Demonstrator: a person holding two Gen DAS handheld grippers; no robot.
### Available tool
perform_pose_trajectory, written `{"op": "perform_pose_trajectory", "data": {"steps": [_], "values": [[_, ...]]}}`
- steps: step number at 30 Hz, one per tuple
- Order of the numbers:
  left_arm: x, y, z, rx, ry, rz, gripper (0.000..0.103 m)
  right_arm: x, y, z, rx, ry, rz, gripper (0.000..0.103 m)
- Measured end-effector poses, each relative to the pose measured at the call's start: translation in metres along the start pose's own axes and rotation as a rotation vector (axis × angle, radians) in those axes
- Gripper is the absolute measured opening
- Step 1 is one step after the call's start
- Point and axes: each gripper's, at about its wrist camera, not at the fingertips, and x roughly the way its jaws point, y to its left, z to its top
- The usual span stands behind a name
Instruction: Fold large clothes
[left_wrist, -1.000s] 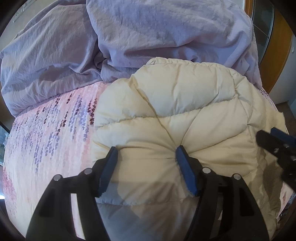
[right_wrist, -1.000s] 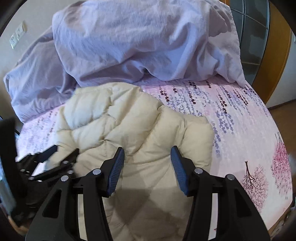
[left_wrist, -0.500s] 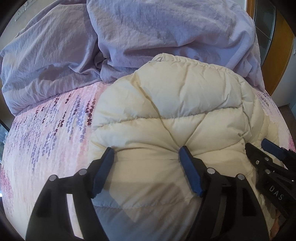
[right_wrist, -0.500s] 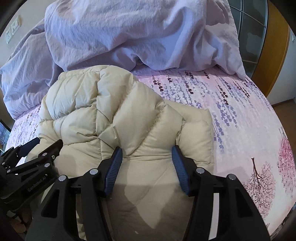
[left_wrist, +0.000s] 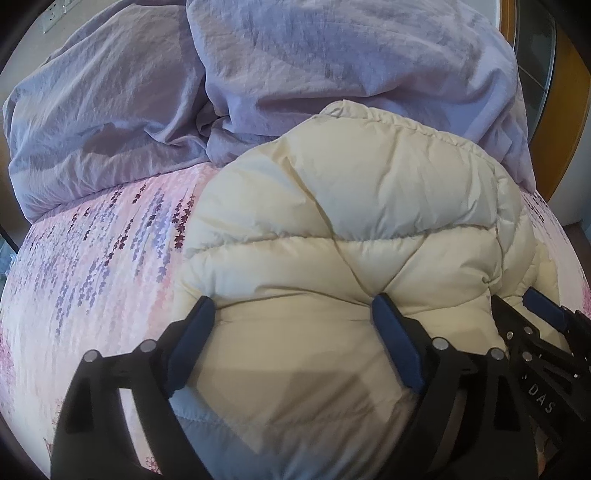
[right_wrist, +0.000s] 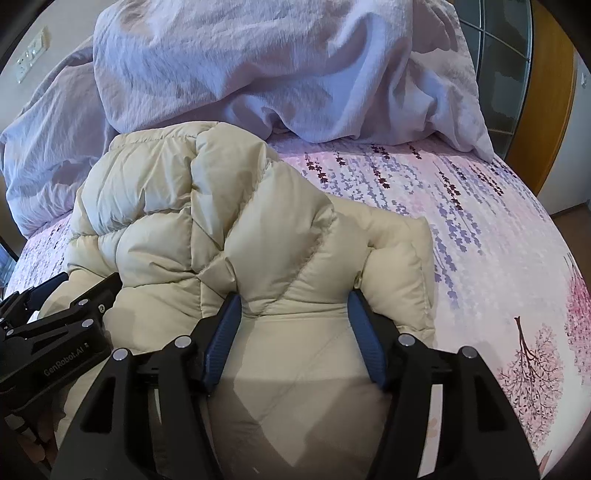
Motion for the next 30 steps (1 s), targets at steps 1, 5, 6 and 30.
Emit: {"op": "perform_pose_trajectory", "data": {"steps": [1,5,6,30], "values": [[0.001,0.0,0.0,-0.001,-0.005,0.001,0.089,0.0,0.0,0.0,0.0,-0.006,0.0,0.063],[0.003,0.0,-0.002,-0.006,-0.014,0.004,0.091,0.001,0.0,-0.002,-0.002,-0.025,0.0,0.063],[0.003,0.0,-0.002,-0.005,-0.015,0.003,0.091,0.002,0.0,-0.002,-0.003,-0.028,-0.001,0.063],[0.01,0.001,-0.011,-0.02,-0.048,0.01,0.094,0.007,0.001,-0.007,-0.02,-0.068,-0.011,0.064]]}}
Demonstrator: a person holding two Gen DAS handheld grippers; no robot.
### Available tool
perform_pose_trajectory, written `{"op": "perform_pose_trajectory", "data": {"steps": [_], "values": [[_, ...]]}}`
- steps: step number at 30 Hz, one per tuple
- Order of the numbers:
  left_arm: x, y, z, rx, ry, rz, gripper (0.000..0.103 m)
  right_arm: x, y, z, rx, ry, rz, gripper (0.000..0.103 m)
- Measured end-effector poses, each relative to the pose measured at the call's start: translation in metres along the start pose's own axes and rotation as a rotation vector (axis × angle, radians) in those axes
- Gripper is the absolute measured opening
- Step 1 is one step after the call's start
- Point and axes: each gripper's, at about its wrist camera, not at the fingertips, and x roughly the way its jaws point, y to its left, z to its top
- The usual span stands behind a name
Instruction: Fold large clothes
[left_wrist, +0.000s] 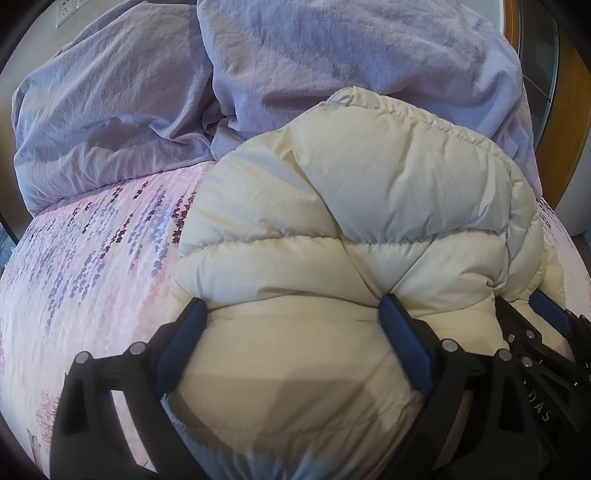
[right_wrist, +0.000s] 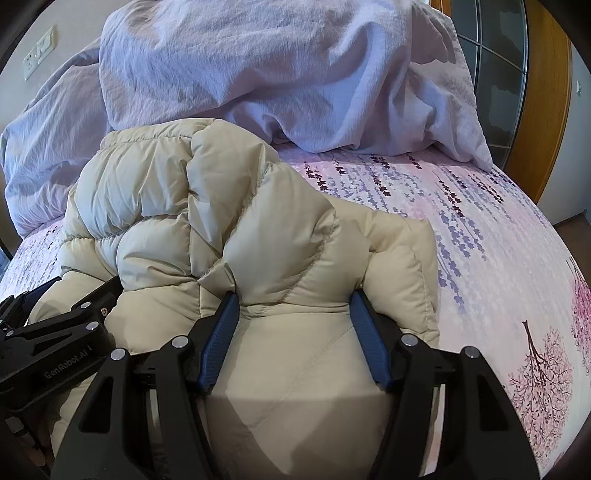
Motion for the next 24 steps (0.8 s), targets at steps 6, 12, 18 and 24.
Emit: {"op": "perform_pose_trajectory", "data": {"steps": [6,12,18,24], "values": [[0.002,0.0,0.0,-0.002,-0.003,0.005,0.094,0.002,-0.001,0.001,0.004,0.005,0.01,0.064],[-0.001,0.002,0.003,0.013,0.02,0.005,0.095,0.005,0.001,0.007,-0.01,0.05,0.011,0.064],[-0.029,0.011,0.008,0.02,0.037,-0.01,0.094,-0.007,-0.007,0.019,0.003,0.133,0.049,0.065],[-0.059,0.032,0.014,0.015,0.012,-0.026,0.094,-0.037,-0.028,0.025,0.068,0.121,0.062,0.075]]}}
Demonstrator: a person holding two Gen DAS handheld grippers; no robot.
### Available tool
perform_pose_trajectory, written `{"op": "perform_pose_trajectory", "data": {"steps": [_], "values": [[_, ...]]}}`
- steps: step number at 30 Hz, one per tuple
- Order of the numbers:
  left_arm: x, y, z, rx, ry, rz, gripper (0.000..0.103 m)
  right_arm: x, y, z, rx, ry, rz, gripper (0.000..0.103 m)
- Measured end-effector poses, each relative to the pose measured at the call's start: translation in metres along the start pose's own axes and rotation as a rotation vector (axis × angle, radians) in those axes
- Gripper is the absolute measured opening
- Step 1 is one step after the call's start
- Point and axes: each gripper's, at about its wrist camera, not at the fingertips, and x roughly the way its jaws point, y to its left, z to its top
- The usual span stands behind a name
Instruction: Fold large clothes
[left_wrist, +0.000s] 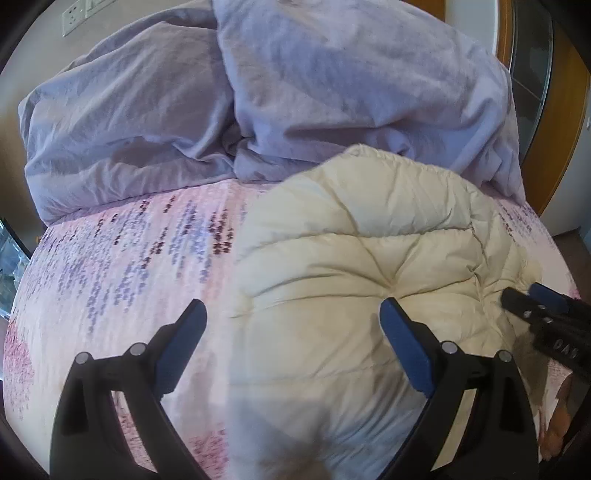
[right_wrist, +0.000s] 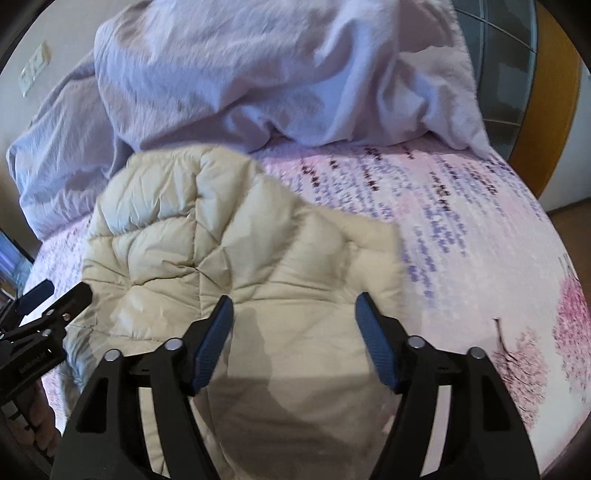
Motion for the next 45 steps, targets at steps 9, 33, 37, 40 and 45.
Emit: {"op": "perform_pose_trajectory", "data": {"steps": [9,33,37,40,45], "values": [[-0.015,0.02,-0.006,-0.001,0.031,-0.016,0.094,-0.002,-0.042,-0.01,0.171,0.144,0.093,0.086],[-0.018,0.035,-0.011,-0.034,0.086,-0.067,0.094,0.052,-0.035,-0.021,0.341,0.381,0.416,0.095],[-0.018,0.039,-0.009,-0.043,0.089,-0.069,0.094,0.061,-0.028,-0.021,0.354,0.409,0.484,0.079],[-0.017,0.044,-0.006,-0.062,0.093,-0.087,0.094,0.061,-0.021,-0.017,0.347,0.403,0.514,0.057],[-0.015,0.056,-0.003,-0.11,0.109,-0.117,0.094,0.06,-0.01,-0.007,0.319,0.381,0.501,0.037]]}}
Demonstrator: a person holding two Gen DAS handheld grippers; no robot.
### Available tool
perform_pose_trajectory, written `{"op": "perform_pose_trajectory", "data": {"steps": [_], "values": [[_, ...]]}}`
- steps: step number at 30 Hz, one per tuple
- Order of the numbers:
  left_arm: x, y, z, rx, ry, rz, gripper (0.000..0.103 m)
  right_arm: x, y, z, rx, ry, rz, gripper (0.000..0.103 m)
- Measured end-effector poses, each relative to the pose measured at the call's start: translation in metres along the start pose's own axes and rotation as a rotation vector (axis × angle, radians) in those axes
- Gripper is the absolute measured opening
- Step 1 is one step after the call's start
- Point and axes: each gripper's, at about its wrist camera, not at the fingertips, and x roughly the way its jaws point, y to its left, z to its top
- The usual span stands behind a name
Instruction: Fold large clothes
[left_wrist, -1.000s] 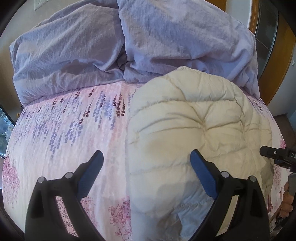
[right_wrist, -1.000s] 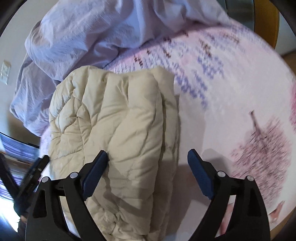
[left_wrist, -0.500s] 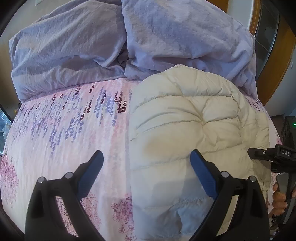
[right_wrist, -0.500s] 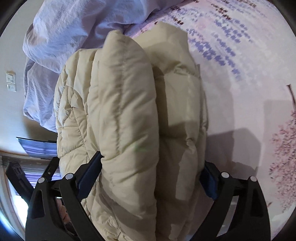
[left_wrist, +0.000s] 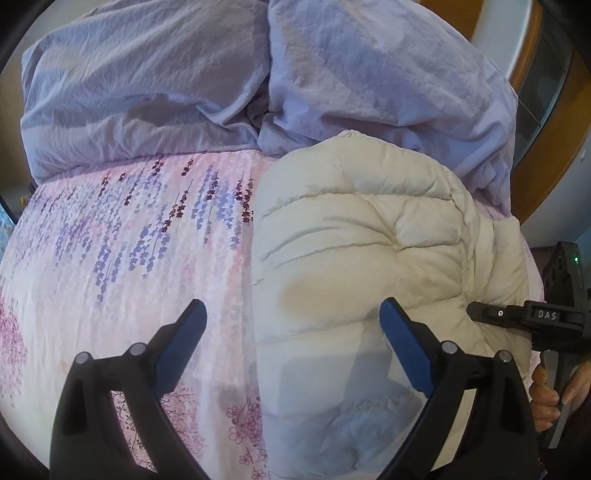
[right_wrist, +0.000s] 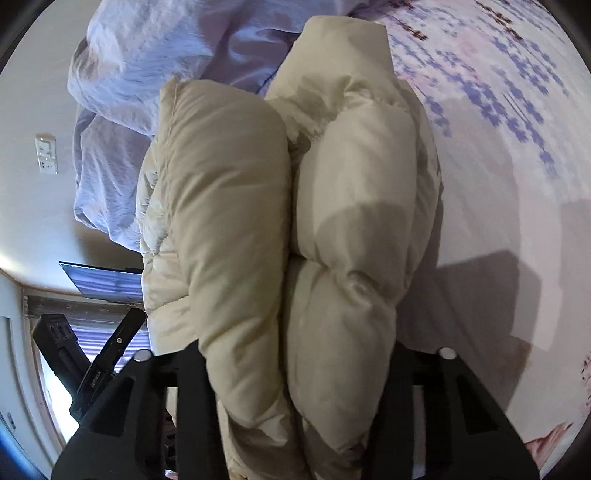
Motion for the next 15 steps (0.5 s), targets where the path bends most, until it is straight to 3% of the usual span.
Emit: {"op": "perform_pose_trajectory", "data": {"steps": [10,15], "values": [[0.009,0.022,0.009,-0.083,0.053,-0.049,0.094,0.005,0.007,0.005,-0.027,-0.007,-0.039,0.033],[0.022,0.028,0.007,-0.114,0.111,-0.112,0.094,0.005,0.008,0.003,-0.033,-0.009,-0.045,0.033]]}}
